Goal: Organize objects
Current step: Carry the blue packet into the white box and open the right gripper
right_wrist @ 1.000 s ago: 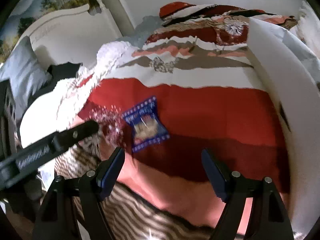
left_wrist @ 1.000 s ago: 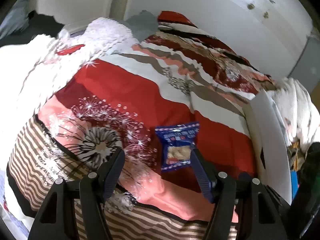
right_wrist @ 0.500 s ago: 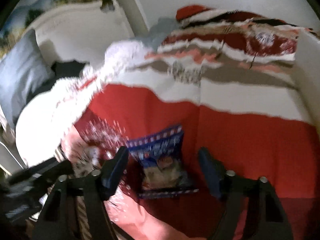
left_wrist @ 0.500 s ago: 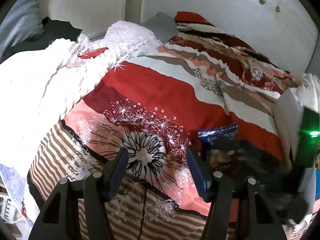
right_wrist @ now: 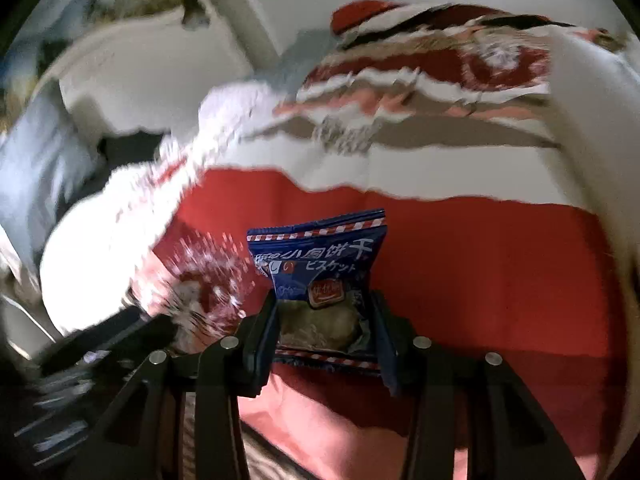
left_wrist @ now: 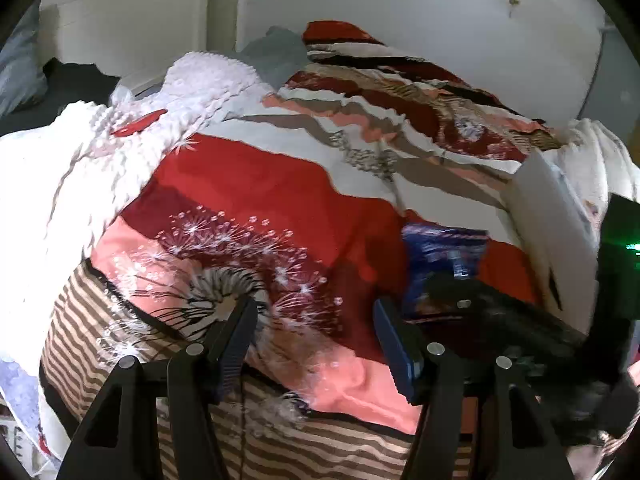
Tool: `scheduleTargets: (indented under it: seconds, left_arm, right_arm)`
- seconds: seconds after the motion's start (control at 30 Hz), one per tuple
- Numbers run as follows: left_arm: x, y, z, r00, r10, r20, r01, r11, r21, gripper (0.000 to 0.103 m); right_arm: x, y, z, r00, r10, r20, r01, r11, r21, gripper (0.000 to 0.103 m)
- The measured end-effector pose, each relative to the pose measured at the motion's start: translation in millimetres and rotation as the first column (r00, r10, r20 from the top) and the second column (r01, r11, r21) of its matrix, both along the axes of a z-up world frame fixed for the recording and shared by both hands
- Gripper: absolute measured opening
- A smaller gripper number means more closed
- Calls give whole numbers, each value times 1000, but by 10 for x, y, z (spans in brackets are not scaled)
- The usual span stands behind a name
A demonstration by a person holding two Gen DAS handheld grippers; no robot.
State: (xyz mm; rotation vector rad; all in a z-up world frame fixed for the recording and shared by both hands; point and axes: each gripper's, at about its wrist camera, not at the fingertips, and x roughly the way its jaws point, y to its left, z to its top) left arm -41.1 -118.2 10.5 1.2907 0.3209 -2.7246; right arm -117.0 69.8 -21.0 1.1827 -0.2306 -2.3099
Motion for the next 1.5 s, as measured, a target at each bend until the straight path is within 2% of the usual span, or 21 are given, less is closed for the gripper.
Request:
scheduleTargets:
  seconds: [0.13,0.2,0.37,0.5,0.7,0.77,0.83,0.9,0.93,0.97,1.0,1.03,1.1,1.17,1.23,1.33,1.4,1.5]
  left_arm:
    - [5,144,78,998,-56,-39,58,997,57,58]
    - [-7,307,125,992,-112,-57,117,989,87,58]
    - [0,838,292,964,-240,-112,251,964,86,58]
    - [12,1341,434,909,-377,-177,397,913,93,58]
    - [-117,1859,643,821,-502,-273,532,846,44,58]
    - [-194,1985,700,800,-522,-295,553,833,27,58]
    - [-248,2087,752,785,-531,-320,565,825,17,58]
    - [-349,2206,782,768,-546,-335,581,814,8,58]
    - [-380,2248,783,764,-553,-332,587,810,2,54]
    - [-422,2296,775,767,-559,-316,583,813,-23,54]
    - [-454,2329,753,774,-557,-301,569,821,-54,54]
    - [-474,2339,729,782,-550,-293,558,827,-67,54]
    - [-512,2321,683,788,-551,-275,560,827,-52,54]
    - [-508,2287,673,792,-547,-271,559,829,-38,54]
    - [-463,2212,673,801,-534,-270,549,836,-26,54]
    - [-380,2086,646,814,-518,-264,536,844,-5,54]
    - [-323,1965,586,832,-499,-245,514,858,-2,54]
    - [-278,1762,506,858,-461,-226,477,879,20,54]
  right_arm:
    - [221,321,294,996,-65,-58,63,997,-35,43]
    - [363,511,459,989,-109,-98,106,994,-33,43]
    - [578,1046,784,958,-237,-163,220,969,-114,43]
    - [668,1551,926,908,-377,-186,341,919,-197,43]
    - [580,2037,942,828,-532,-174,494,841,-222,43]
    - [470,2124,953,804,-571,-165,530,815,-234,43]
    - [321,2171,980,799,-577,-168,532,809,-249,45]
    - [172,2164,968,797,-576,-181,512,804,-303,48]
    - [132,2153,917,791,-585,-180,509,792,-338,60]
    - [94,2132,852,788,-593,-166,514,781,-355,68]
    - [67,2135,787,780,-612,-130,536,761,-365,68]
    - [65,2137,782,781,-611,-126,538,762,-361,68]
    - [111,2135,830,781,-603,-166,533,781,-326,68]
    - [193,2112,911,773,-595,-221,551,802,-232,68]
    - [264,2090,948,775,-583,-245,553,813,-182,68]
    - [371,2029,956,813,-523,-254,499,852,-157,68]
    - [436,1955,966,842,-468,-267,449,884,-133,68]
    - [560,1829,980,867,-399,-300,386,917,-104,68]
